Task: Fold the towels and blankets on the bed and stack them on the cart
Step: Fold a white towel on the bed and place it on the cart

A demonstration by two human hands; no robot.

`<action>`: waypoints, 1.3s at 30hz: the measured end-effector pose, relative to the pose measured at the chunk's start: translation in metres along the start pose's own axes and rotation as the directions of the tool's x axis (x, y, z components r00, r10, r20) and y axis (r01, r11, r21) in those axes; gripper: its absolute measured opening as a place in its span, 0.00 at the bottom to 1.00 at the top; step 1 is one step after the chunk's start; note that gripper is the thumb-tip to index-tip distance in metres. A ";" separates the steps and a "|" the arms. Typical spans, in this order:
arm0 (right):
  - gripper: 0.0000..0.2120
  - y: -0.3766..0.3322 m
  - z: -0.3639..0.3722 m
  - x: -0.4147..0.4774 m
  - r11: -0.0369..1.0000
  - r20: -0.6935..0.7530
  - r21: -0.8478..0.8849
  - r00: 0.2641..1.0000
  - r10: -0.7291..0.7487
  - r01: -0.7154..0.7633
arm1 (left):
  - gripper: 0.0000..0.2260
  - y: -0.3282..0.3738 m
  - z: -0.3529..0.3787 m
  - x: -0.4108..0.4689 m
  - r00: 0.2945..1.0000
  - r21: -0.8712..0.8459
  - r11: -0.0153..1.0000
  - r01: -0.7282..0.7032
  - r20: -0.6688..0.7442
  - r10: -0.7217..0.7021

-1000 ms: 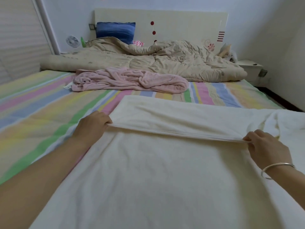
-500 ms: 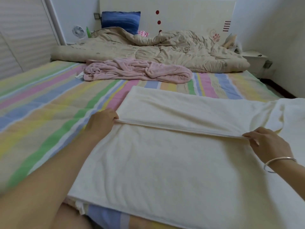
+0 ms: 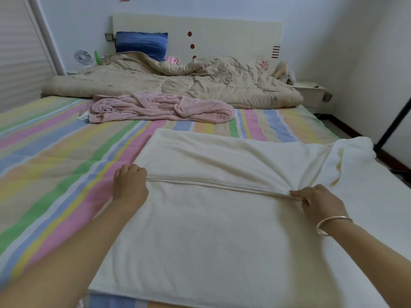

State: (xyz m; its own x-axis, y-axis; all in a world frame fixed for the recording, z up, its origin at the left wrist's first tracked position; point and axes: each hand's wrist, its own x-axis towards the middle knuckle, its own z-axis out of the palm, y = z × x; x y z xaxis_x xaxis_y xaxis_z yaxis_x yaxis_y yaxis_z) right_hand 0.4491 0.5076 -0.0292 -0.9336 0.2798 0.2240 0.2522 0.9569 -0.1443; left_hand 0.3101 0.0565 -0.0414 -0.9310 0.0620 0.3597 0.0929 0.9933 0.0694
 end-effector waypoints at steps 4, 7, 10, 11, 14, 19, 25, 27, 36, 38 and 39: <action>0.20 0.009 -0.006 -0.011 0.995 -0.147 0.096 0.989 -0.002 0.016 | 0.16 0.102 -0.006 0.002 0.966 -0.312 0.915 -0.254 -0.033 0.257; 0.22 0.025 -0.007 -0.010 0.984 -0.192 0.180 0.981 0.038 -0.002 | 0.13 0.185 0.002 -0.010 0.867 -0.470 0.747 -0.470 -0.089 0.490; 0.24 0.049 -0.005 0.004 0.945 -0.188 0.316 0.971 0.150 -0.085 | 0.11 0.251 0.019 -0.015 0.809 -0.510 0.655 -0.557 -0.153 0.568; 0.24 0.058 -0.005 0.011 0.928 -0.182 0.354 0.965 0.188 -0.114 | 0.12 0.267 0.022 -0.015 0.817 -0.533 0.650 -0.543 -0.154 0.556; 0.19 0.099 -0.004 0.045 0.928 -0.203 0.339 0.951 0.233 -0.154 | 0.11 0.316 0.029 -0.005 0.823 -0.562 0.646 -0.516 -0.114 0.557; 0.13 0.156 -0.009 0.109 0.856 -0.193 0.395 0.881 0.431 -0.332 | 0.10 0.375 0.020 0.016 0.688 -0.642 0.577 -0.504 0.105 0.718; 0.31 0.172 -0.019 0.161 0.687 0.102 0.406 0.777 0.622 -0.603 | 0.21 0.431 0.021 0.033 0.720 -0.766 0.558 -0.320 0.186 0.668; 0.24 0.179 -0.020 0.166 0.693 0.087 0.365 0.764 0.639 -0.621 | 0.21 0.451 0.022 0.037 0.747 -0.764 0.593 -0.256 0.233 0.623; 0.37 0.234 -0.016 0.172 0.638 0.231 0.562 0.840 0.491 -0.527 | 0.09 0.527 0.039 0.060 0.878 -0.766 0.640 0.058 0.344 0.332; 0.39 0.235 -0.015 0.184 0.696 0.269 0.501 0.856 0.441 -0.515 | 0.09 0.531 0.042 0.062 0.876 -0.759 0.645 0.082 0.363 0.316; 0.36 0.236 -0.015 0.188 0.726 0.272 0.469 0.864 0.424 -0.504 | 0.08 0.531 0.042 0.062 0.875 -0.751 0.656 0.080 0.368 0.315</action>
State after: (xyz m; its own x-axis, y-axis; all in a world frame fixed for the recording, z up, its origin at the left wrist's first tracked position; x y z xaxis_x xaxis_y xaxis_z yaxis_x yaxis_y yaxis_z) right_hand 0.3374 0.7874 -0.0065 -0.7689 0.6260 -0.1302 0.5339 0.5166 -0.6694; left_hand 0.2867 0.5922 -0.0214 -0.9152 0.4031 -0.0060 0.2516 0.5827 0.7727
